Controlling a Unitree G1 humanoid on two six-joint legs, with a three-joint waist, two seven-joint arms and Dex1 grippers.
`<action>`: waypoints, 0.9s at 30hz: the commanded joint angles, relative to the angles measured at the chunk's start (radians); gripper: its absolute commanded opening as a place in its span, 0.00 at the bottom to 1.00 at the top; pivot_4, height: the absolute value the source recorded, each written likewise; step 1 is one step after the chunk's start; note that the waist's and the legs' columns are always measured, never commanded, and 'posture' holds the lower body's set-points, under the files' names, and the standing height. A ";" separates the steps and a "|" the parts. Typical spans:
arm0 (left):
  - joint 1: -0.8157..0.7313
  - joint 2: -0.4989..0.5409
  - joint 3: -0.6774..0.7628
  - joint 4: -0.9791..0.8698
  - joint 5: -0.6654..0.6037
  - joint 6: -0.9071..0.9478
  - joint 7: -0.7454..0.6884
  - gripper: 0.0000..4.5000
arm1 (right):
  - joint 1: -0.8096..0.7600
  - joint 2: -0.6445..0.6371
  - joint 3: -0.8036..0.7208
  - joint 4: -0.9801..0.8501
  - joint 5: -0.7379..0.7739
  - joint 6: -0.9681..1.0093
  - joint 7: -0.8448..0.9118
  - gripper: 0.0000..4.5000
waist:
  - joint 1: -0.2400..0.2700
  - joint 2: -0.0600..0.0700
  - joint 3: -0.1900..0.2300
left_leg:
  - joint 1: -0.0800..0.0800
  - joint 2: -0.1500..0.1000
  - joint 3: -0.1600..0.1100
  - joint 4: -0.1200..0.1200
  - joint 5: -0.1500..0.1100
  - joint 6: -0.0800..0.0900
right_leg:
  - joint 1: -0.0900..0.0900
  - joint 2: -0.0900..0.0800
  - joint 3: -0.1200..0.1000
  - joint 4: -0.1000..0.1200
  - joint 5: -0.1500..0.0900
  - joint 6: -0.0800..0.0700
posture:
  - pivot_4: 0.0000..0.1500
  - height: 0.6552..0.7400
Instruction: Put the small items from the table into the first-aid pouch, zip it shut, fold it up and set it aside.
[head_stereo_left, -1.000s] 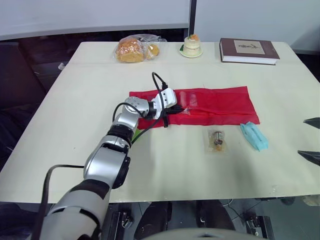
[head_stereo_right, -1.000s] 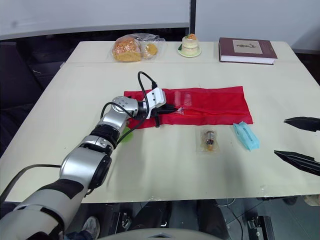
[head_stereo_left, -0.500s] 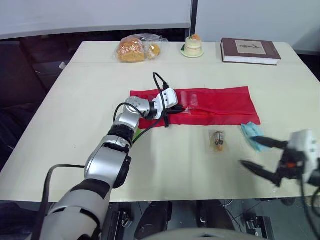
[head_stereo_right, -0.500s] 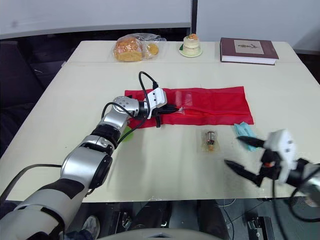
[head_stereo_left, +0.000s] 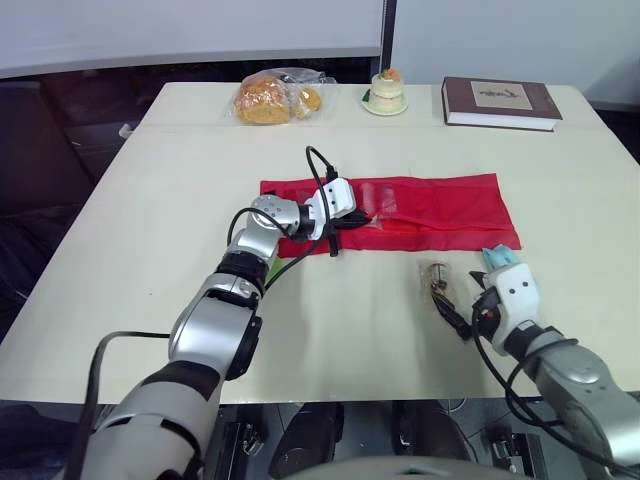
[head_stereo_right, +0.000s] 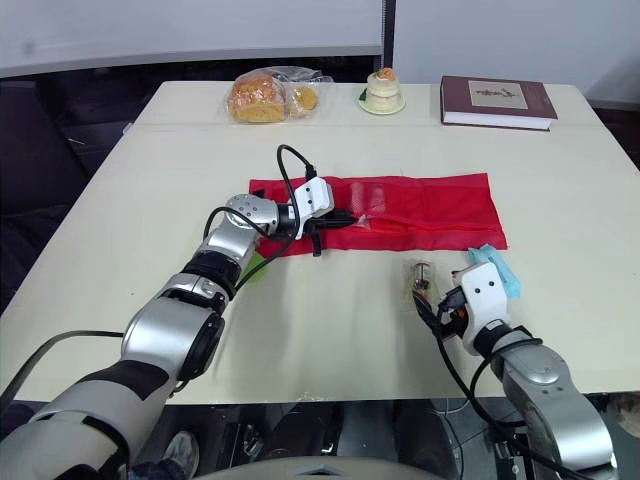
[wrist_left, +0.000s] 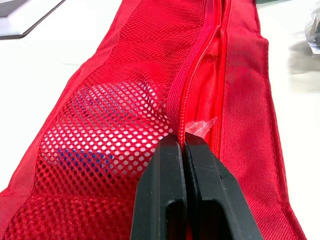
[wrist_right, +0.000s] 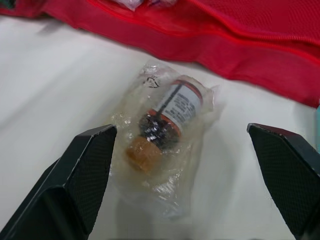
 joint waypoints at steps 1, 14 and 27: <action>-0.003 -0.007 0.010 -0.038 -0.007 -0.003 -0.001 0.00 | -0.009 0.042 0.012 0.008 -0.001 0.019 -0.042 0.99 | -0.001 0.000 0.000 | 0.000 0.000 0.000 0.000 0.000 0.000 | 0.000 0.000 0.000 0.000 0.000 0.000 | 1.00 0.87; 0.000 -0.012 0.010 -0.045 -0.009 0.004 -0.006 0.00 | -0.039 0.005 0.001 -0.029 0.023 0.030 -0.001 0.09 | -0.007 0.000 0.000 | 0.000 0.000 0.000 0.000 0.000 0.000 | 0.000 0.000 0.000 0.000 0.000 0.000 | 1.00 0.87; 0.059 -0.028 0.003 -0.195 -0.035 0.061 -0.049 0.00 | -0.342 0.037 -0.011 0.105 0.096 0.254 -0.033 0.09 | -0.010 0.000 0.000 | 0.000 0.000 -0.001 0.000 0.000 0.000 | 0.000 0.000 0.000 0.000 0.000 0.000 | 1.00 0.87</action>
